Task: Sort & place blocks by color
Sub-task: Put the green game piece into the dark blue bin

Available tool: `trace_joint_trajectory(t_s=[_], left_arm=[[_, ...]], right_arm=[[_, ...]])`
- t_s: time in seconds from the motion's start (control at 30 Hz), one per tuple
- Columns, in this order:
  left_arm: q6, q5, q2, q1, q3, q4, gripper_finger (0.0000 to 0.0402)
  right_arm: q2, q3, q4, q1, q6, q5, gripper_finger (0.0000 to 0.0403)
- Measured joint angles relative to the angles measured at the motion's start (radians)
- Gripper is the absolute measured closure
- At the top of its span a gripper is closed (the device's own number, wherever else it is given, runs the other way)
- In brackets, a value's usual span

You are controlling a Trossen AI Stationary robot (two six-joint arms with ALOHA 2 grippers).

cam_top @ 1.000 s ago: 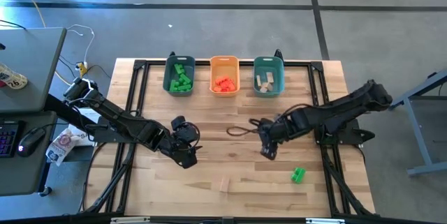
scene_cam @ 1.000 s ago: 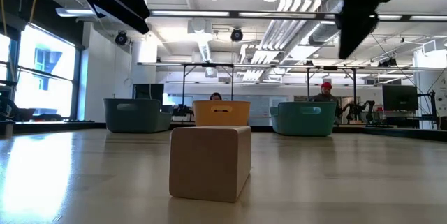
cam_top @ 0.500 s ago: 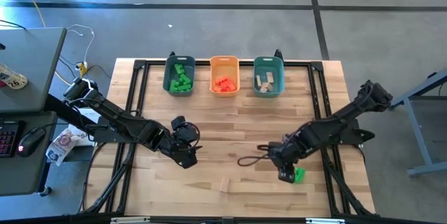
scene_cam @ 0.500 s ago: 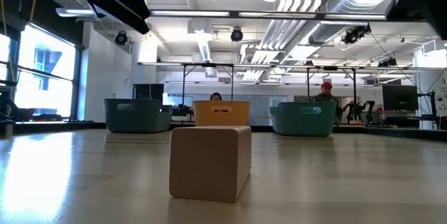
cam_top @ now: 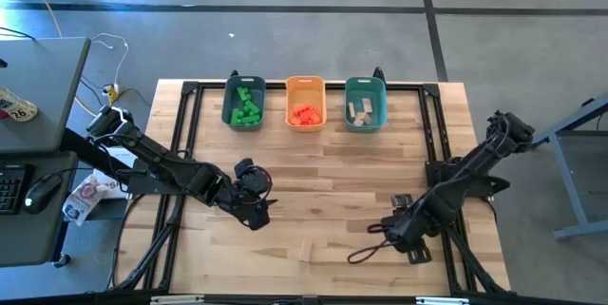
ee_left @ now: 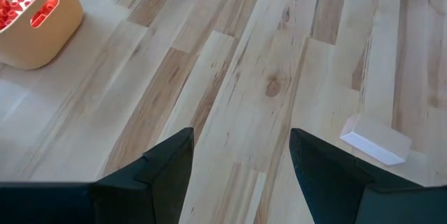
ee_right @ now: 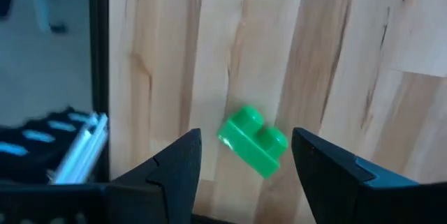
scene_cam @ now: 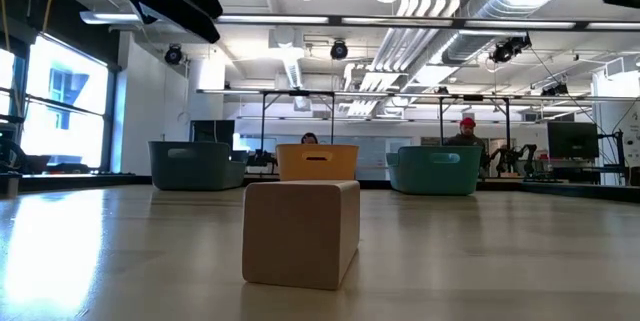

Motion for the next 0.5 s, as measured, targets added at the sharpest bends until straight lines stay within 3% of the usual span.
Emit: trace_joint_trajectory(t_s=[0.17,0.5], left_arm=[[-0.002,0.0,0.0,0.0,0.0,0.001,0.0178],[-0.002,0.0,0.0,0.0,0.0,0.002,0.0178]], right_arm=[[0.0,0.0,-0.044,0.05,-0.089,0.008,0.0194],[0.003,0.0,-0.047,0.13,-0.243,0.126,0.0194]])
